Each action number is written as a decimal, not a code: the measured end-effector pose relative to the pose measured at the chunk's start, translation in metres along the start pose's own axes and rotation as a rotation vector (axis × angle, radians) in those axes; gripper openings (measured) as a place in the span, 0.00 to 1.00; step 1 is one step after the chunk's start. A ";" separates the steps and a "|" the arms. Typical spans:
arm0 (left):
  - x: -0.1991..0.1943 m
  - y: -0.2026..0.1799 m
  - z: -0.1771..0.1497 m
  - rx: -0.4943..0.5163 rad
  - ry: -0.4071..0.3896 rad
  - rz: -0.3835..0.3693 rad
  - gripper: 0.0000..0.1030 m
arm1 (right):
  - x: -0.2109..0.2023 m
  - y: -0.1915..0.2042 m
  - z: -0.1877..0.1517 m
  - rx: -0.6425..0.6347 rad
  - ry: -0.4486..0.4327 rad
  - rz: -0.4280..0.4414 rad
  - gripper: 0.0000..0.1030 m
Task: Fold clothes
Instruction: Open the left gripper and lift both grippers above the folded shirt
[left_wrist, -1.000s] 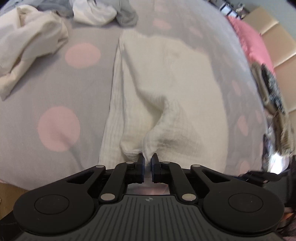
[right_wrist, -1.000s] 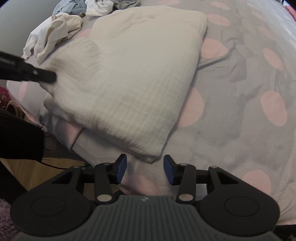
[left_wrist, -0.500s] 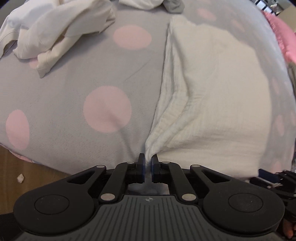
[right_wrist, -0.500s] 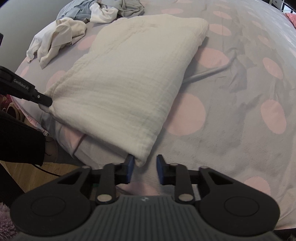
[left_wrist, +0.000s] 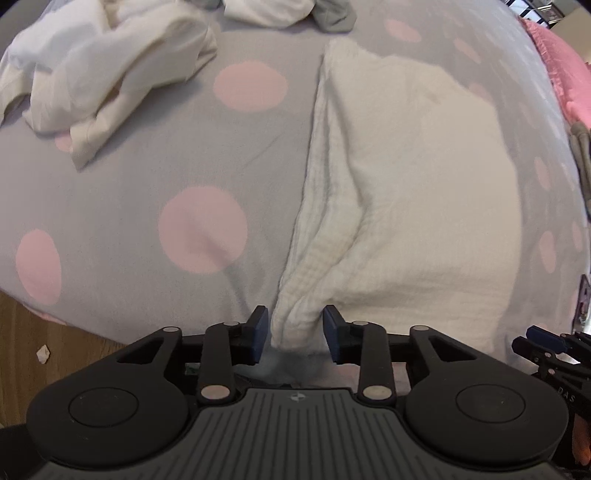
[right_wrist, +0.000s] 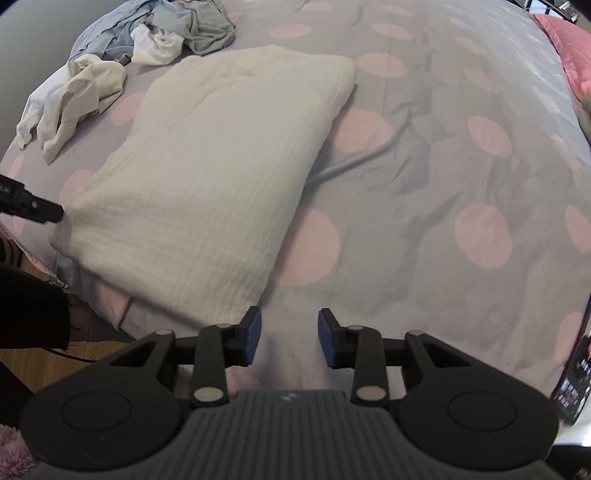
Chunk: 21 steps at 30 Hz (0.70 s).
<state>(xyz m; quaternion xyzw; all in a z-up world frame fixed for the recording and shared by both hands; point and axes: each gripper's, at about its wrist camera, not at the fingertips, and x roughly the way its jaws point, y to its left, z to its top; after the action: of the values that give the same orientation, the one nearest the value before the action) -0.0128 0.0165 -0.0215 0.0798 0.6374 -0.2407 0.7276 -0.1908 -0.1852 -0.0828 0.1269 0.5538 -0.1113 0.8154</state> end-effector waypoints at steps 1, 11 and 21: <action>-0.007 -0.001 0.005 0.012 -0.016 -0.006 0.38 | -0.003 -0.002 0.006 -0.016 -0.006 -0.002 0.41; -0.013 -0.005 0.094 0.037 -0.196 -0.117 0.40 | -0.021 -0.031 0.088 -0.041 -0.172 0.028 0.54; 0.046 -0.016 0.143 0.053 -0.262 -0.082 0.40 | 0.011 -0.073 0.124 0.206 -0.260 0.092 0.54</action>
<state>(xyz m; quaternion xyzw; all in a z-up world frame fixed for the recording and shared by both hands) 0.1109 -0.0693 -0.0380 0.0405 0.5333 -0.2954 0.7916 -0.1023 -0.2953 -0.0552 0.2195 0.4228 -0.1456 0.8671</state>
